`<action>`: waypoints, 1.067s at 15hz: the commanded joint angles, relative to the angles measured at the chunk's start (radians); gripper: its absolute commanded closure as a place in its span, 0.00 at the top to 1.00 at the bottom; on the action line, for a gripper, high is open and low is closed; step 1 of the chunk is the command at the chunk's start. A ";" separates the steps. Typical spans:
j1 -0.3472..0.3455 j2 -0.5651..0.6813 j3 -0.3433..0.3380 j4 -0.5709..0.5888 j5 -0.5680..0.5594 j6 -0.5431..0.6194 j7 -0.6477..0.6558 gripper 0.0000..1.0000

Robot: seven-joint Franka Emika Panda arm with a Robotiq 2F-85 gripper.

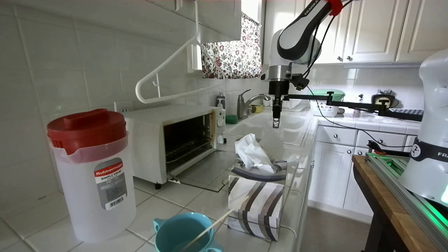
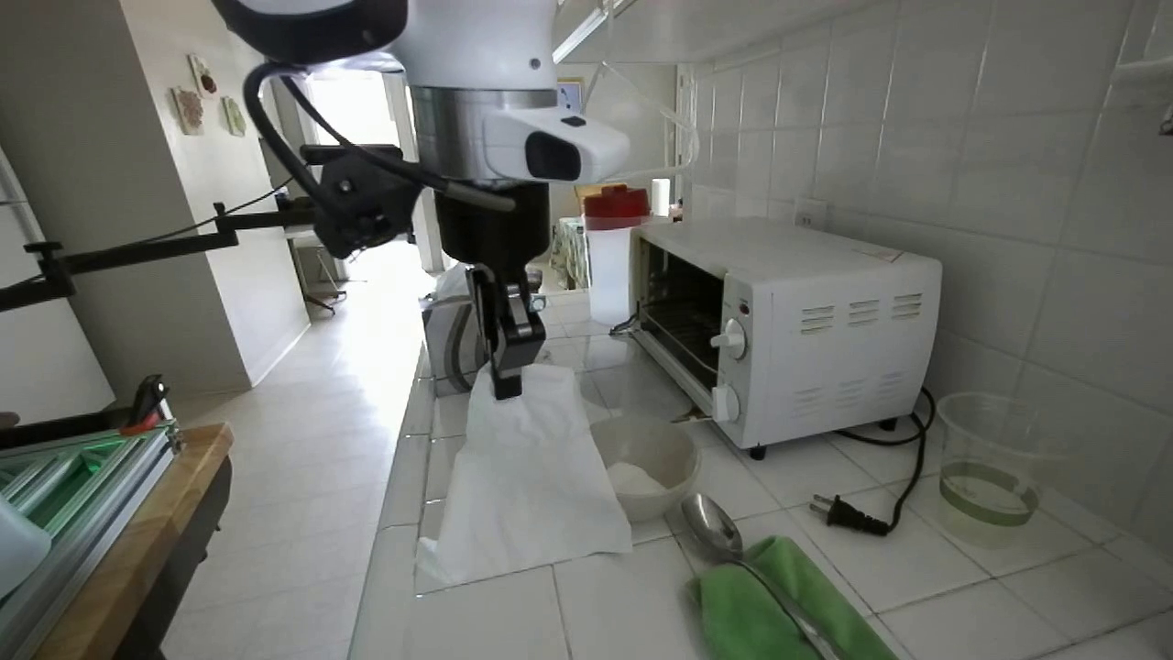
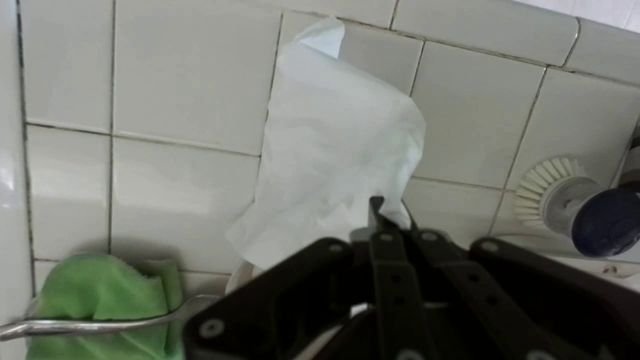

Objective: Use the paper towel to clean the top of the grill

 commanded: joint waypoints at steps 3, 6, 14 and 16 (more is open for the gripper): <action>-0.052 0.006 0.045 0.022 0.005 -0.023 -0.016 0.00; -0.054 -0.001 0.052 0.007 -0.001 -0.004 0.002 0.01; -0.058 -0.001 0.054 0.007 -0.001 -0.004 0.002 0.01; -0.059 -0.001 0.055 0.007 -0.001 -0.004 0.002 0.01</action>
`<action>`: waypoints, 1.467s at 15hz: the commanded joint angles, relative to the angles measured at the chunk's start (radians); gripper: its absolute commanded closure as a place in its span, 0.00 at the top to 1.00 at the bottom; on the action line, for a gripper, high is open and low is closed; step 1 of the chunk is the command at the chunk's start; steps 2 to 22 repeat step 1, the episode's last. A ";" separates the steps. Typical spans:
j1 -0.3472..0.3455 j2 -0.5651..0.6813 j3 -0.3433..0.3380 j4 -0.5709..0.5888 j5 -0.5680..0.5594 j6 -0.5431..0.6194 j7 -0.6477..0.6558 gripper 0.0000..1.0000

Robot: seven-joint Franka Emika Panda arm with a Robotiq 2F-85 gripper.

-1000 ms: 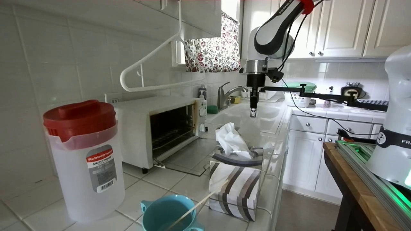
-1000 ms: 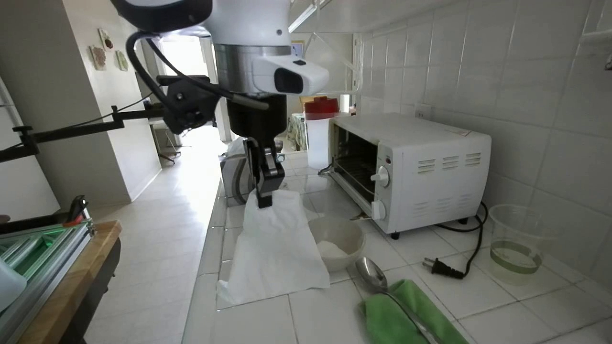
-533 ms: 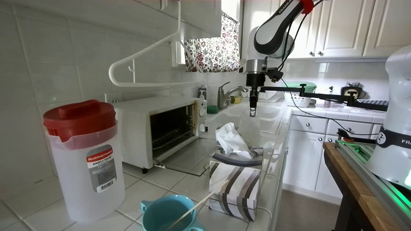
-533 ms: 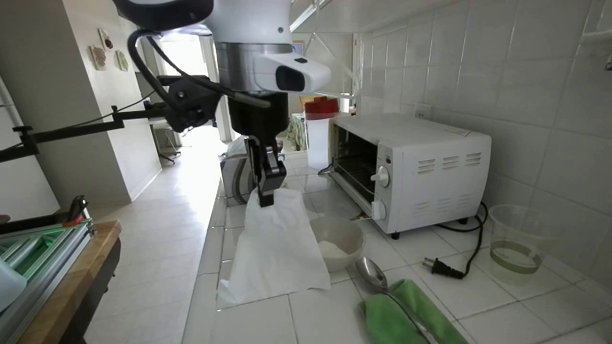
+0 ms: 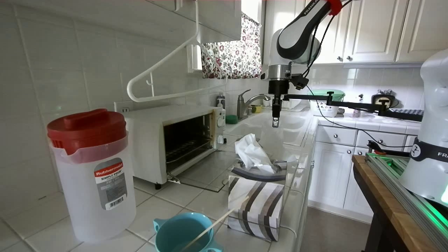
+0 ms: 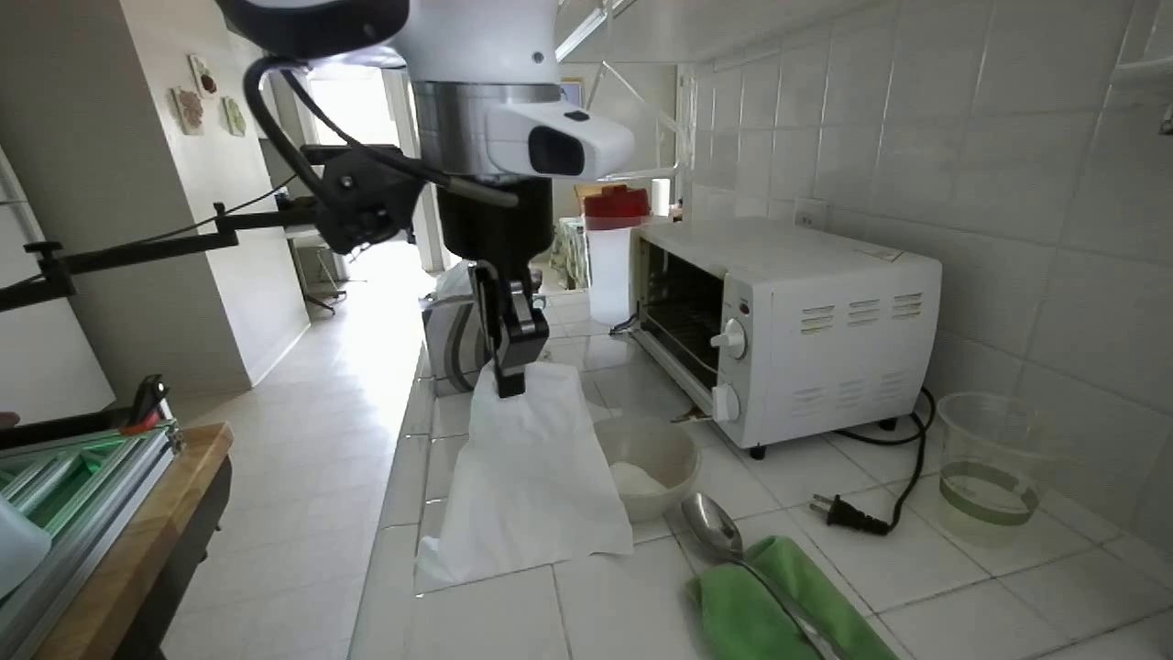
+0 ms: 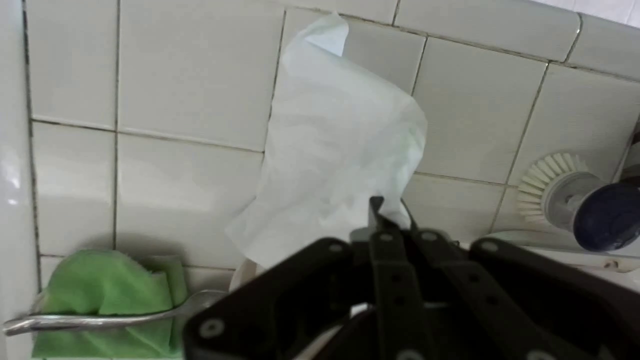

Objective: Use the paper towel to clean the top of the grill

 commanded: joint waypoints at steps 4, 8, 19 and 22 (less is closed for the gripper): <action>-0.024 -0.001 0.025 0.001 -0.001 -0.002 0.002 0.01; -0.024 -0.001 0.025 0.001 -0.001 -0.002 0.002 0.01; -0.024 -0.001 0.025 0.001 -0.001 -0.002 0.002 0.01; -0.024 -0.001 0.025 0.001 -0.001 -0.002 0.002 0.01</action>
